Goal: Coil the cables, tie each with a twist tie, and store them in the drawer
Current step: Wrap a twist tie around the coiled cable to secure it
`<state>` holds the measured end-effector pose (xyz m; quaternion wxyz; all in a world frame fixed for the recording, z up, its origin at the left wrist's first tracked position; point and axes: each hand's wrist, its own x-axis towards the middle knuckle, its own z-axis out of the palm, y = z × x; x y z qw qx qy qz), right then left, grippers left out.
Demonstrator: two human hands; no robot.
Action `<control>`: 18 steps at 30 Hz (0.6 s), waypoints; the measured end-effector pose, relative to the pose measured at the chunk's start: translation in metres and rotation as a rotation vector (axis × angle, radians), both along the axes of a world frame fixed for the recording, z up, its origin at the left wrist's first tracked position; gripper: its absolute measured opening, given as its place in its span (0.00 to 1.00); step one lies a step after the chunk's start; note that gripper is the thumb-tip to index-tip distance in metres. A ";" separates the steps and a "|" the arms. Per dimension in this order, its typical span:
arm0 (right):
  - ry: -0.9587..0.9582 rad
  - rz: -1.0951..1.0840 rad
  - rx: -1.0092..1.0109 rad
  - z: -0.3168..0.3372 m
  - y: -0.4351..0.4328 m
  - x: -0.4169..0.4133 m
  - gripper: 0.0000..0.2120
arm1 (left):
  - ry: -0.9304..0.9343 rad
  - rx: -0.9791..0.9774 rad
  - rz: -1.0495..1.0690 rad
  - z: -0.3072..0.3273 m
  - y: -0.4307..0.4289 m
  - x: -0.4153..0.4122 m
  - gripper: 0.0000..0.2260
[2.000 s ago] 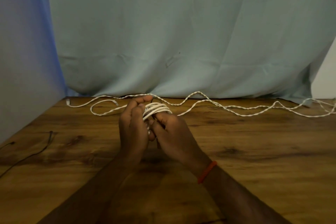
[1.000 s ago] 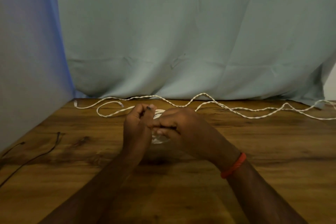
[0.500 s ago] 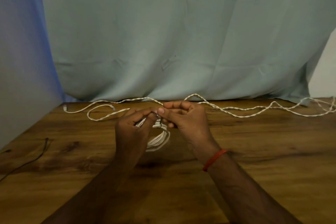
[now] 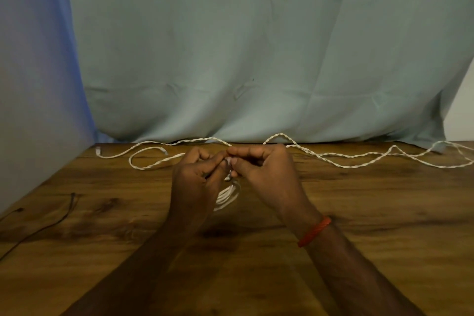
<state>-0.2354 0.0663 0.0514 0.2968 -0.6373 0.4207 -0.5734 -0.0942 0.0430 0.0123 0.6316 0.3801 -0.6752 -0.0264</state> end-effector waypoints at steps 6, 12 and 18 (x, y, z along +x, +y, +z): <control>0.219 -0.104 -0.180 -0.003 0.007 0.007 0.11 | -0.053 -0.009 -0.002 -0.001 0.000 0.004 0.07; 0.340 -0.189 -0.351 -0.005 0.001 0.001 0.06 | -0.088 -0.023 0.006 0.000 0.001 0.002 0.06; 0.110 -0.061 -0.148 0.001 0.003 -0.002 0.10 | -0.059 -0.012 -0.012 0.007 0.006 0.003 0.09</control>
